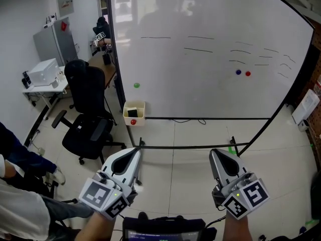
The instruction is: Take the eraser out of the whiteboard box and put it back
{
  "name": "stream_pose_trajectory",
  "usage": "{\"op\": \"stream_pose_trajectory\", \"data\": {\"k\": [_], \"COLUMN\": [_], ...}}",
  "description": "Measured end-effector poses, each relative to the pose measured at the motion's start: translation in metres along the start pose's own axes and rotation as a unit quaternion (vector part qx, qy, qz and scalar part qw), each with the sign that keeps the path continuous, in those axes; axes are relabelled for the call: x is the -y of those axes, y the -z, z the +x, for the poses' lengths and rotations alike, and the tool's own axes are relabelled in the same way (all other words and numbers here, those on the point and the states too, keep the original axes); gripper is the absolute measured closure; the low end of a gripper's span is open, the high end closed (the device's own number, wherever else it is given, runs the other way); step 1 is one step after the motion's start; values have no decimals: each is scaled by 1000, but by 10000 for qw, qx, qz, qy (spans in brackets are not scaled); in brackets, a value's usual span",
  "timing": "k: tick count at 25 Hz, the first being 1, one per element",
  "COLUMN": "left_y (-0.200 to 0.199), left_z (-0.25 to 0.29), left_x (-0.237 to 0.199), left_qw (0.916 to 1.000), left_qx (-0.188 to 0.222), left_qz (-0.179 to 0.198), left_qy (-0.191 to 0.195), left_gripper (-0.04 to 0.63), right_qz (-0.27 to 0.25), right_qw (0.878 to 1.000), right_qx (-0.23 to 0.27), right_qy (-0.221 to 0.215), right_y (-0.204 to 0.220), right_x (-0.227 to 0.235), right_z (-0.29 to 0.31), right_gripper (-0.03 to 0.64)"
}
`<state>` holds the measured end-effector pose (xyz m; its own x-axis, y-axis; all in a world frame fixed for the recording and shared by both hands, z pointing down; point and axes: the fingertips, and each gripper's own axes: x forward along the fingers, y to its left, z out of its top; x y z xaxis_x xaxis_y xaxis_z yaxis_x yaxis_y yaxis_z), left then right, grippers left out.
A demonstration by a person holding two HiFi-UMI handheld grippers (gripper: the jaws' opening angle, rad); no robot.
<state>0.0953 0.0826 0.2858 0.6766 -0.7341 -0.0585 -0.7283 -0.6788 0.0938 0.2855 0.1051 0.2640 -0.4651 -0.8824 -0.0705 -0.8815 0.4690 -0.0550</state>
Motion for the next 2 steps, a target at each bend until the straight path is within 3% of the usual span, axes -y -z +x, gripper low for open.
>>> {"op": "stream_pose_trajectory", "data": {"k": [2], "left_y": [1], "left_z": [0], "left_x": [-1], "left_qw": [10000], "left_qx": [-18], "left_qz": [6], "left_qy": [-8], "left_gripper": [560], "right_qz": [-8], "right_qw": [10000], "right_qx": [12], "right_qy": [8], "right_y": [0], "right_x": [0], "right_z": [0], "right_gripper": [598]}}
